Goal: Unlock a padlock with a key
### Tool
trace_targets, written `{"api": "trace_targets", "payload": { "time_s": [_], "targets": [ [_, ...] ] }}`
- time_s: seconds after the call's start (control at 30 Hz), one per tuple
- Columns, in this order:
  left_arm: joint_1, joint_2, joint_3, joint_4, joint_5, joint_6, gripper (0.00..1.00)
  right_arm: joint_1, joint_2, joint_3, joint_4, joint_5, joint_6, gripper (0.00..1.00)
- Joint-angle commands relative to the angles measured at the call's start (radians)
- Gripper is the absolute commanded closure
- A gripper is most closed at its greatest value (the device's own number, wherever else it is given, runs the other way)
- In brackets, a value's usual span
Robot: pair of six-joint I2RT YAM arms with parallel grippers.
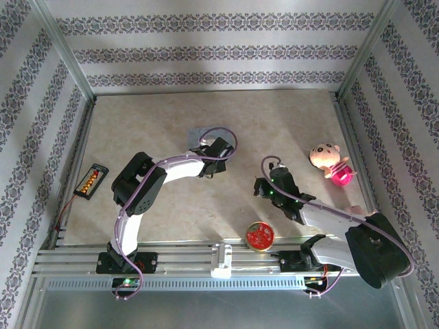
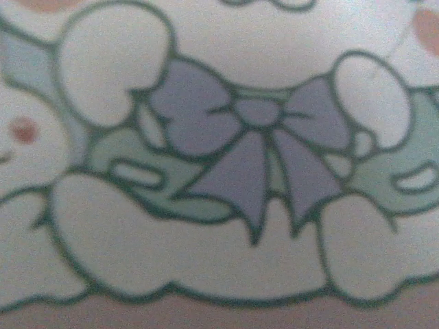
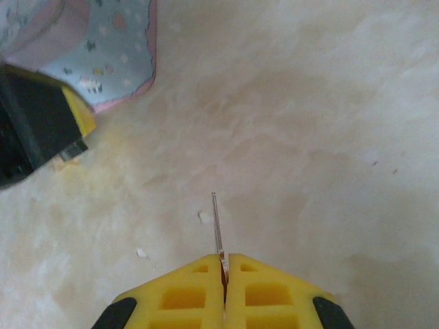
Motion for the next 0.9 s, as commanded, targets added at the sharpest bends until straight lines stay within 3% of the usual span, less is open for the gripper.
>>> {"api": "trace_targets", "payload": {
  "time_s": [0.0,0.43,0.87],
  "targets": [
    [-0.003,-0.047,0.023,-0.045,0.128,-0.061,0.90,0.020,0.040,-0.050,0.224,-0.047,-0.027,1.00],
    [0.033,-0.062,0.010,-0.015,0.296,-0.124,0.91,0.078,0.171,-0.069,0.417,-0.081,-0.067,1.00],
    [0.047,-0.059,0.003,-0.008,0.338,-0.140,0.91,0.095,0.456,-0.063,0.744,-0.141,-0.006,1.00]
  ]
}}
